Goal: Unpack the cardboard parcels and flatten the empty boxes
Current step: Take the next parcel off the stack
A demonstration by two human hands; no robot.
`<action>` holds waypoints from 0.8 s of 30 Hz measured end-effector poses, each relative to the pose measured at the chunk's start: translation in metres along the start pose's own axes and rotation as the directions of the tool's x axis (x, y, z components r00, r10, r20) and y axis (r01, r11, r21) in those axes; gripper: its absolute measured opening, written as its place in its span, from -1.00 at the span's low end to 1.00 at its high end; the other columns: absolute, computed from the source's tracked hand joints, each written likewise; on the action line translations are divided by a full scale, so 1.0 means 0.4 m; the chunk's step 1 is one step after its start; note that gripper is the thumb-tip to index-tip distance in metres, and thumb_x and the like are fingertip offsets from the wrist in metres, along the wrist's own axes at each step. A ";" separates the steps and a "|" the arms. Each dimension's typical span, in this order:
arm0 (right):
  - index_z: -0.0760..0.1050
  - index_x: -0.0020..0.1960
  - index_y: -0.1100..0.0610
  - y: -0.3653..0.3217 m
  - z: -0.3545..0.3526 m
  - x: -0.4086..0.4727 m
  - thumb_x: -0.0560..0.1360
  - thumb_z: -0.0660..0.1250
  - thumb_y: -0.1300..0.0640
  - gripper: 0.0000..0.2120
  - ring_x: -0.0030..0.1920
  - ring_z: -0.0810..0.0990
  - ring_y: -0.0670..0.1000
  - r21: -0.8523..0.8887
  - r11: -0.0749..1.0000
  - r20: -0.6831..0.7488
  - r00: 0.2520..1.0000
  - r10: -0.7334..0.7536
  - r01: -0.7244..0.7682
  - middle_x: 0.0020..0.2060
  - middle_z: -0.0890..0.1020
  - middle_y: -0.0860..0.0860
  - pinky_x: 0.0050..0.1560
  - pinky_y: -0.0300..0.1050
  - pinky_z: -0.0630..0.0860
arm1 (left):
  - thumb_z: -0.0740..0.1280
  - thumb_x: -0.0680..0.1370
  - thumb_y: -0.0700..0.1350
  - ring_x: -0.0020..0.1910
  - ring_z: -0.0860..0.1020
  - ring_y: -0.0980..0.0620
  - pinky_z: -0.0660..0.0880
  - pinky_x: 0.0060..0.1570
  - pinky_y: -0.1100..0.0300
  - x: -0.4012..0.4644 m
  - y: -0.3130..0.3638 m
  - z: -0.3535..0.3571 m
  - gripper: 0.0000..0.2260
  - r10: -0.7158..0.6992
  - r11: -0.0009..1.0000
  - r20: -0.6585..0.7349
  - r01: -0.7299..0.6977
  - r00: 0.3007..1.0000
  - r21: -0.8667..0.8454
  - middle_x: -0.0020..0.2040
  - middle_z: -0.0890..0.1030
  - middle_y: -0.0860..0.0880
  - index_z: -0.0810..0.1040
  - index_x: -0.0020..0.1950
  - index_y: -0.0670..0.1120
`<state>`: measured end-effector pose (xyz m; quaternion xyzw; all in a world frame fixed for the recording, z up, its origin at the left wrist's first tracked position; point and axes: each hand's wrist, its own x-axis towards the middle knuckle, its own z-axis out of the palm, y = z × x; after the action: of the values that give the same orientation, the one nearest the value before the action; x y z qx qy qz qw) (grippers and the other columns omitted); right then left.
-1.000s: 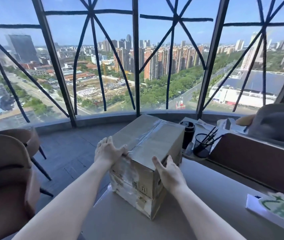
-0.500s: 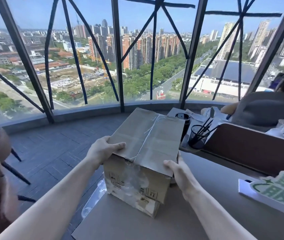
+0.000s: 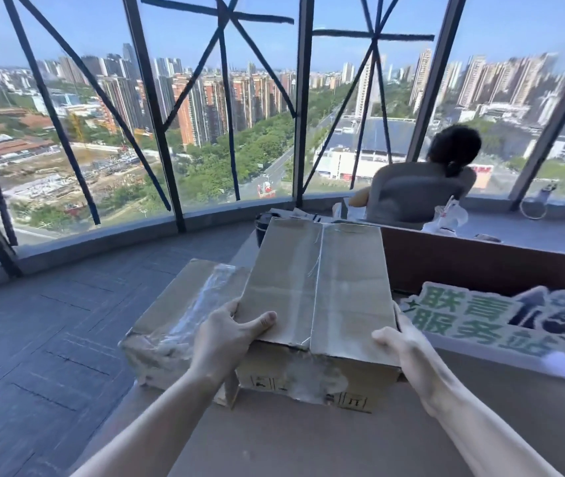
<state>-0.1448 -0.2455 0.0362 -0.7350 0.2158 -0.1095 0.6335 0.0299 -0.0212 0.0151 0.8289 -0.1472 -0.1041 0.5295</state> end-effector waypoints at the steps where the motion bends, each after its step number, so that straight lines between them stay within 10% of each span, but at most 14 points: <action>1: 0.38 0.31 -0.32 0.016 -0.048 -0.029 0.48 0.27 0.08 -0.53 0.16 0.57 -0.23 0.001 1.000 -0.022 1.000 0.002 -0.002 0.12 0.63 -0.28 0.20 -0.12 0.41 | 0.50 0.25 0.33 -0.13 0.67 0.16 0.61 -0.03 0.00 -0.020 0.016 0.050 -0.57 0.003 1.000 0.020 -0.003 1.000 -0.006 -0.17 0.70 0.21 0.65 -0.01 0.12; 13: 0.37 0.40 -0.23 0.317 -0.566 -0.316 0.37 0.25 0.05 -0.40 0.26 0.54 -0.12 0.008 0.985 -0.122 0.977 0.174 -0.174 0.21 0.61 -0.24 0.32 -0.04 0.38 | 0.48 0.34 0.25 -0.11 0.64 0.21 0.59 -0.04 0.10 -0.367 0.075 0.636 -0.71 -0.128 0.988 0.155 0.114 0.979 0.100 -0.16 0.68 0.26 0.64 0.00 0.19; 24: 0.25 0.36 -0.31 0.534 -0.594 -0.397 0.57 0.22 0.30 -0.42 -0.03 0.44 -0.58 0.073 0.951 -0.103 0.946 0.307 -0.300 0.14 0.48 -0.45 -0.09 -0.57 0.39 | 0.45 0.35 0.14 -0.17 0.61 0.28 0.57 -0.14 0.20 -0.468 -0.001 0.724 -0.74 -0.234 0.946 0.220 0.170 0.947 0.275 -0.17 0.67 0.26 0.60 0.01 0.19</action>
<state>-0.4264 -0.4053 -0.1136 -0.6675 0.3589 -0.0582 0.6498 -0.2403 -0.2000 -0.1031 0.8806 -0.1381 -0.2420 0.3833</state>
